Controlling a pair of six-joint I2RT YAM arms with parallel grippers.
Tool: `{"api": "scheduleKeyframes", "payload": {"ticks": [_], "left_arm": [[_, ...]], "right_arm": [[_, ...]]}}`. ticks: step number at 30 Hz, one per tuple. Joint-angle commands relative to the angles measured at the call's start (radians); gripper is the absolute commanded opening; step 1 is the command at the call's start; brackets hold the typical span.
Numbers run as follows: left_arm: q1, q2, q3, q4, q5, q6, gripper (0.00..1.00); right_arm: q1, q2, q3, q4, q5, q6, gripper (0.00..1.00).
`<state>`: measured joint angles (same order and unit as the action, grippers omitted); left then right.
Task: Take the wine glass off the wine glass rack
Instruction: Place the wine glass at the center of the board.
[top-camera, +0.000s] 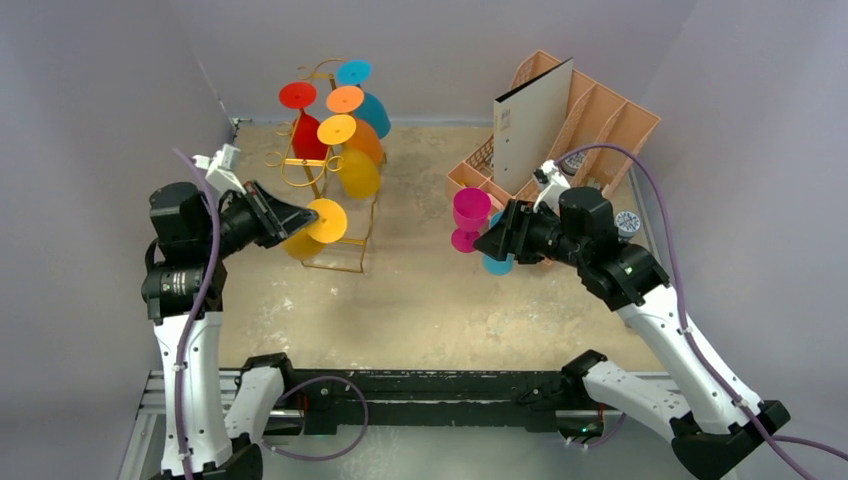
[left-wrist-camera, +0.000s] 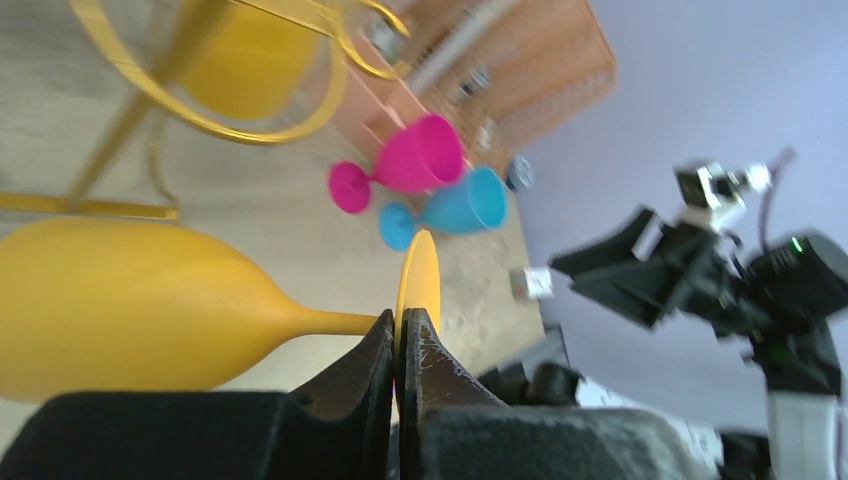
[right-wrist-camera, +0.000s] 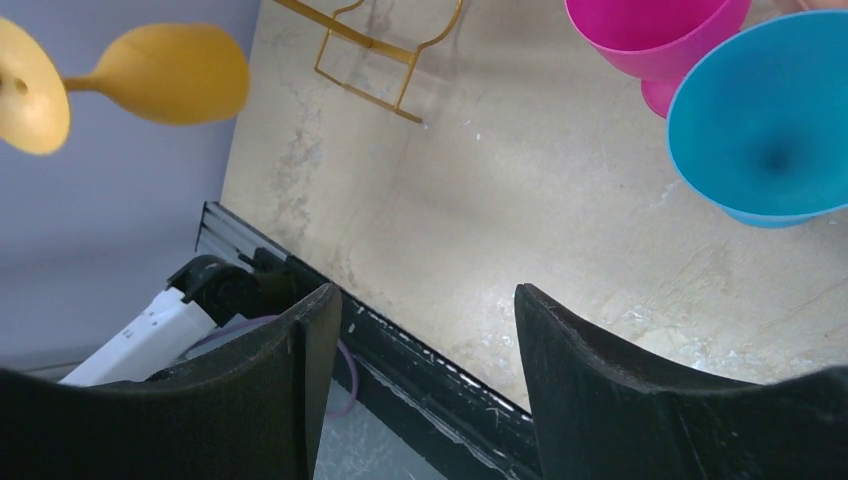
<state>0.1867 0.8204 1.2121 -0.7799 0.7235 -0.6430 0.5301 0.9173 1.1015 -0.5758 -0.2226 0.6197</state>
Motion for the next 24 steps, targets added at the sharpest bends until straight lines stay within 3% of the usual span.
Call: {"api": "scheduleKeyframes", "payload": {"ticks": [1,4,8,13,19,24], "left_arm": [[-0.064,-0.002,-0.101,0.261,0.336,-0.045,0.00],[-0.136,0.032,-0.190,0.399,0.453,-0.074,0.00],[-0.310,0.072,-0.178,0.242,0.284,0.096,0.00],[-0.489,0.116,-0.239,0.394,0.166,0.042,0.00],[-0.579,0.173,-0.257,0.494,0.110,0.012,0.00],[-0.590,0.157,-0.326,0.641,0.111,-0.078,0.00]], "right_arm": [[0.001,0.011,-0.023,0.090,-0.028,0.054,0.67],[0.001,0.038,-0.033,0.153,-0.096,0.088,0.67],[0.002,0.104,-0.005,0.170,-0.191,0.126,0.67],[0.004,0.127,-0.042,0.323,-0.329,0.205,0.66],[0.014,0.138,-0.061,0.431,-0.413,0.248,0.64],[0.028,0.190,-0.050,0.495,-0.485,0.260,0.56]]}}
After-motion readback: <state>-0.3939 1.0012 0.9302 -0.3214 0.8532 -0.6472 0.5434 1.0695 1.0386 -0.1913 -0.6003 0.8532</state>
